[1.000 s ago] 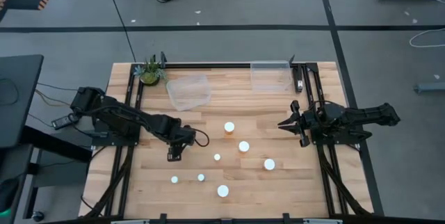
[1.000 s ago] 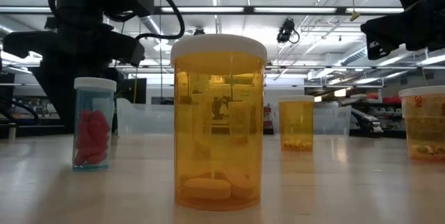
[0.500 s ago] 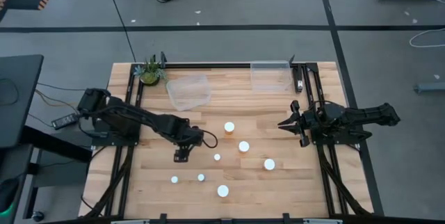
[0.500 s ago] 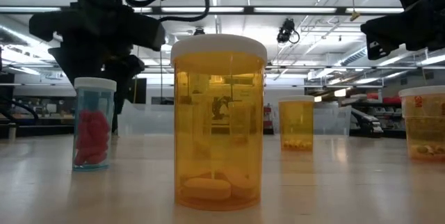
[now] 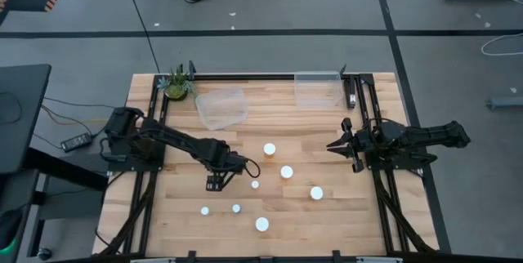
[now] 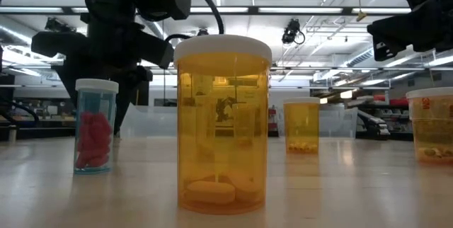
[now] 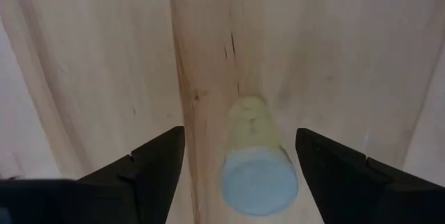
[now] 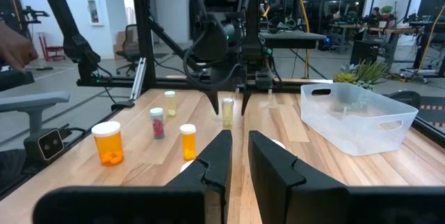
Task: Pick and place medicine bottles into bin by pill shape (circle, oval)
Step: Put the small yellow pill bottle into the left transparent bin
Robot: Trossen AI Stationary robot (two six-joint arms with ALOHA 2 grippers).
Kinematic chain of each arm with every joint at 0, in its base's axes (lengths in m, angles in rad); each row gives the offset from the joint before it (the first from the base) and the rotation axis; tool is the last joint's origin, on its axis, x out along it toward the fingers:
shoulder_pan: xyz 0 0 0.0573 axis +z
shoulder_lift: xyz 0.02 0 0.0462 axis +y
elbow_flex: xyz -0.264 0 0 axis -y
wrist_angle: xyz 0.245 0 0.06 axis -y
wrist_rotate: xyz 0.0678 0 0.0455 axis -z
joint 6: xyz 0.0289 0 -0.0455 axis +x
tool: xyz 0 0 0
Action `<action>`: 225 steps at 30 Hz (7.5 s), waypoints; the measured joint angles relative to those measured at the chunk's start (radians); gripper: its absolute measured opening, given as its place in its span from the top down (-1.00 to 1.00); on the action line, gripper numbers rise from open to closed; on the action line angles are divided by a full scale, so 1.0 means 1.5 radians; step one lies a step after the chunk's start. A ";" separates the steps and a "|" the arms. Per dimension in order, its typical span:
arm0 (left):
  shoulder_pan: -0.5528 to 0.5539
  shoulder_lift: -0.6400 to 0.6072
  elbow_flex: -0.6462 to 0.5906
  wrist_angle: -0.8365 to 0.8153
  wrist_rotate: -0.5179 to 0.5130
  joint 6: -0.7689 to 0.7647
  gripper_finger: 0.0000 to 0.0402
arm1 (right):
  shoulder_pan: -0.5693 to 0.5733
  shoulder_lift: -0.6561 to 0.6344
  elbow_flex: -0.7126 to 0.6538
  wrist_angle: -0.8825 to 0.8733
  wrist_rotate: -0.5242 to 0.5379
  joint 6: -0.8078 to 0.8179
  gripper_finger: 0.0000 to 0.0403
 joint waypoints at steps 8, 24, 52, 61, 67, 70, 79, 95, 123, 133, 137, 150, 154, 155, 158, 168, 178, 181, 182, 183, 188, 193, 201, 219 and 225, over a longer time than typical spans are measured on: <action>0.000 0.014 -0.001 0.008 0.000 -0.001 -0.23 | 0.000 0.000 0.000 0.000 0.000 0.000 0.72; 0.004 0.016 -0.001 0.014 0.003 -0.007 0.28 | 0.000 0.000 0.000 0.000 0.001 0.000 0.72; 0.228 0.005 0.152 -0.099 0.020 0.212 0.38 | 0.000 0.000 0.000 0.000 0.003 0.000 0.72; 0.335 0.004 0.213 -0.122 0.020 0.281 0.40 | 0.000 0.000 0.000 -0.001 0.003 0.000 0.72; 0.403 0.009 0.212 -0.125 0.013 0.311 0.36 | 0.000 0.000 0.000 -0.001 0.003 0.000 0.72; 0.431 0.011 0.206 -0.115 0.013 0.317 0.38 | 0.000 0.000 0.000 -0.001 0.003 0.000 0.72; 0.485 0.015 0.162 -0.090 0.000 0.345 0.36 | 0.000 0.000 0.000 0.000 0.003 0.000 0.72; 0.557 0.015 0.054 -0.048 -0.041 0.352 0.37 | 0.000 0.000 0.000 0.000 0.003 0.000 0.72; 0.579 0.015 0.075 -0.055 -0.080 0.346 -0.17 | 0.000 0.000 0.000 -0.001 0.003 0.000 0.72; 0.529 0.015 0.219 -0.189 -0.079 0.306 -0.21 | 0.000 0.000 0.000 -0.001 0.003 0.000 0.72; 0.482 0.014 0.255 -0.234 -0.017 0.261 -0.21 | 0.000 0.000 0.000 -0.001 0.003 0.000 0.72; 0.205 0.010 0.205 -0.232 0.078 0.061 -0.20 | 0.000 0.000 0.000 -0.001 0.003 0.000 0.72; 0.110 0.010 0.175 -0.229 0.098 -0.032 -0.16 | 0.000 0.000 0.000 0.000 0.003 0.000 0.72; 0.087 0.010 0.171 -0.233 0.098 -0.058 -0.15 | 0.000 0.000 0.000 0.000 0.003 0.000 0.72; 0.020 0.010 0.163 -0.251 0.104 -0.136 -0.11 | 0.000 0.000 0.000 0.000 0.002 0.000 0.72; -0.189 0.010 0.161 -0.262 0.113 -0.372 0.06 | 0.000 0.000 0.000 0.000 0.003 0.000 0.72; -0.346 0.010 0.161 -0.225 0.109 -0.530 0.09 | 0.000 0.000 0.000 0.000 0.003 0.000 0.72; -0.377 0.011 0.161 -0.177 0.070 -0.563 0.10 | 0.000 0.000 0.000 0.000 0.002 0.000 0.72; -0.383 0.013 0.162 -0.169 0.057 -0.585 0.09 | 0.000 0.000 0.000 0.000 0.002 0.000 0.72; -0.387 0.015 0.162 -0.166 0.047 -0.609 0.08 | 0.000 0.000 0.000 0.000 0.003 0.000 0.72; -0.402 0.030 0.159 -0.161 0.035 -0.684 -0.07 | 0.000 0.000 0.000 0.000 0.002 0.000 0.72; -0.405 0.056 0.145 -0.128 0.041 -0.718 -0.27 | 0.000 0.000 0.000 0.000 0.003 0.000 0.72; -0.400 0.086 0.118 -0.084 0.026 -0.707 -0.37 | 0.000 0.000 0.000 0.000 0.002 0.000 0.72; -0.340 0.086 0.108 -0.035 -0.035 -0.659 -0.26 | 0.000 0.000 0.000 0.000 0.002 0.000 0.72; -0.332 0.086 0.108 -0.030 -0.021 -0.641 -0.10 | 0.000 0.000 0.000 0.000 0.002 0.000 0.72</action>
